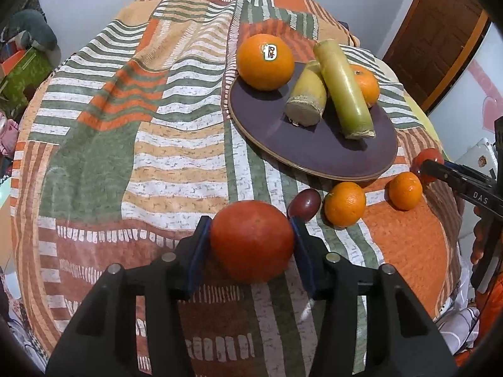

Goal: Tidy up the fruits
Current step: 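Move left tool to a red tomato while right tool approaches another tomato, then close left tool on its tomato while right tool grasps its tomato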

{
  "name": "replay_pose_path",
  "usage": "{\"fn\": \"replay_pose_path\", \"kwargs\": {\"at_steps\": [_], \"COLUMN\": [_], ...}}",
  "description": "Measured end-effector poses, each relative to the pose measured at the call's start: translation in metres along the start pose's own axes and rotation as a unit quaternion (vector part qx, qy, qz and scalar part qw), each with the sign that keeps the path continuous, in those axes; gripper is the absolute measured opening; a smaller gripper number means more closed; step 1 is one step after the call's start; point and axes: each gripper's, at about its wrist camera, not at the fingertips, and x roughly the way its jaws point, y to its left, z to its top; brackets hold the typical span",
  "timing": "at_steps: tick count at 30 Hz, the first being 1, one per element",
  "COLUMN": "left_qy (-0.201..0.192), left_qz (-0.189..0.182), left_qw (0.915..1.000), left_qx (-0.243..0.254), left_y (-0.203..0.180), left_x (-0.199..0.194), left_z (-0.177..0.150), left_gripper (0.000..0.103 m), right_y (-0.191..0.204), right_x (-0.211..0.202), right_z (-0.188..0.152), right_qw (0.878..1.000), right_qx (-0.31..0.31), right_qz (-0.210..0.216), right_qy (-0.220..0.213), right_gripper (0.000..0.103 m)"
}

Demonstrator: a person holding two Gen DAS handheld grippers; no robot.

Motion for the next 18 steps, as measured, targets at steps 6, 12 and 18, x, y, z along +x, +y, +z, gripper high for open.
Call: {"fn": "replay_pose_path", "kwargs": {"at_steps": [6, 12, 18], "left_qy": [-0.017, -0.044, -0.074], "left_qz": [-0.003, -0.007, -0.01], "left_qw": [0.9998, 0.999, 0.9972], "left_qx": [-0.004, -0.003, 0.001], "left_y": [0.0, -0.002, -0.005], "left_x": [-0.012, -0.029, -0.043], "left_z": [0.005, 0.02, 0.041], "left_gripper": [0.049, 0.049, 0.049], "right_y": [-0.001, 0.012, 0.031], "right_x": [-0.001, -0.014, -0.027], "right_z": [0.0, 0.011, 0.029], "right_qw": [1.0, 1.0, 0.997], "right_qx": [0.005, -0.018, -0.044], "right_qz": [0.009, 0.011, 0.028], "right_qy": [-0.001, -0.022, -0.056], "right_gripper": [0.044, 0.044, 0.044]}}
